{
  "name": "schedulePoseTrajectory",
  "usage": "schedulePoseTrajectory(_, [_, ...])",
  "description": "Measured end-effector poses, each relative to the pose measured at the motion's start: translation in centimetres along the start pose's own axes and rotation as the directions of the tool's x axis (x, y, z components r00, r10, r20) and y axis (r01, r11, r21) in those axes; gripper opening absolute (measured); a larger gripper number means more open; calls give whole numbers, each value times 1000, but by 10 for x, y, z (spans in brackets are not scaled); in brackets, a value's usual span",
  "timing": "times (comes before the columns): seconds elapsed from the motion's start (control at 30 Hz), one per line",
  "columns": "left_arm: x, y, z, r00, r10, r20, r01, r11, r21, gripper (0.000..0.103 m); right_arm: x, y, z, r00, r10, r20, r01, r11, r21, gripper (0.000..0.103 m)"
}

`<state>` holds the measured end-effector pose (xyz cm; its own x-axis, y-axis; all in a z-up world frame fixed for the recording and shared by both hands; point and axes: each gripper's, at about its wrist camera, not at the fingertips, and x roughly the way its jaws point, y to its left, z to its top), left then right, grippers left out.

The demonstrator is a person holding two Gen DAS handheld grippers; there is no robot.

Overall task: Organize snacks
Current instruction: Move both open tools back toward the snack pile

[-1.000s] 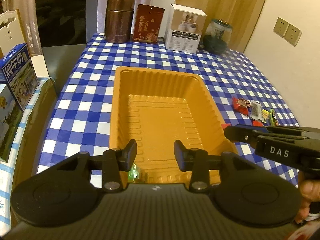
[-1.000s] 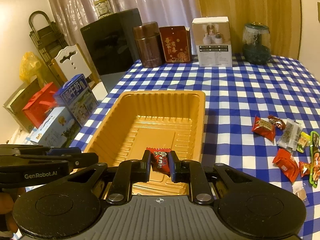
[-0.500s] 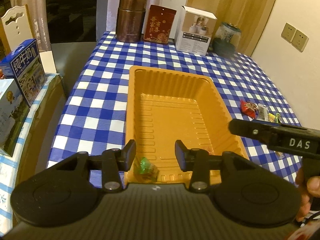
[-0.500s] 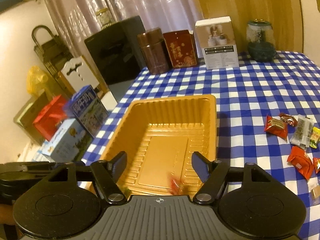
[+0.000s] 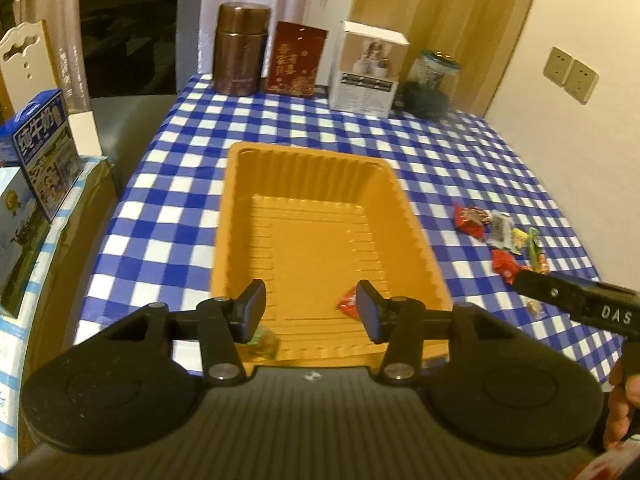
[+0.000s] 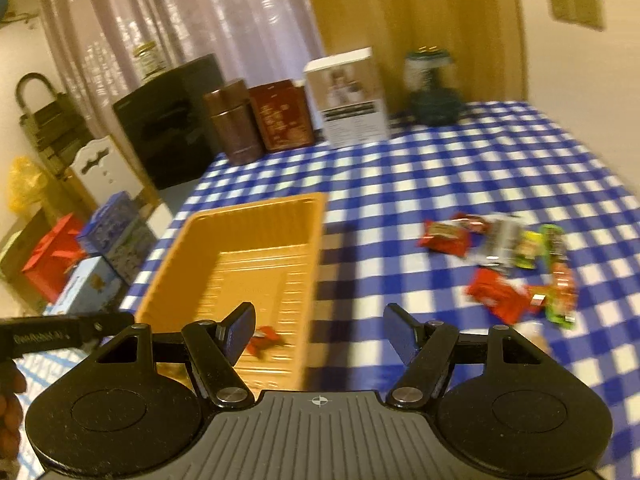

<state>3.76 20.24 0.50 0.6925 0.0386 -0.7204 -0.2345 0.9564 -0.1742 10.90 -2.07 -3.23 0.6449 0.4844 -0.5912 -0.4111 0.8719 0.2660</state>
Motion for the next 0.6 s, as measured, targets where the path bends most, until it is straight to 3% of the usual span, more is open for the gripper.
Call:
schedulePoseTrajectory(0.27, [-5,-46,-1,998,-68,16,68,997,36,52,-48,-41,-13,992,-124,38,122,992,36,71])
schedulePoseTrajectory(0.6, [-2,-96,-5,992,-123,9,122,989,81,59,-89,-89,-22,976,-208,56,202,974,102,71])
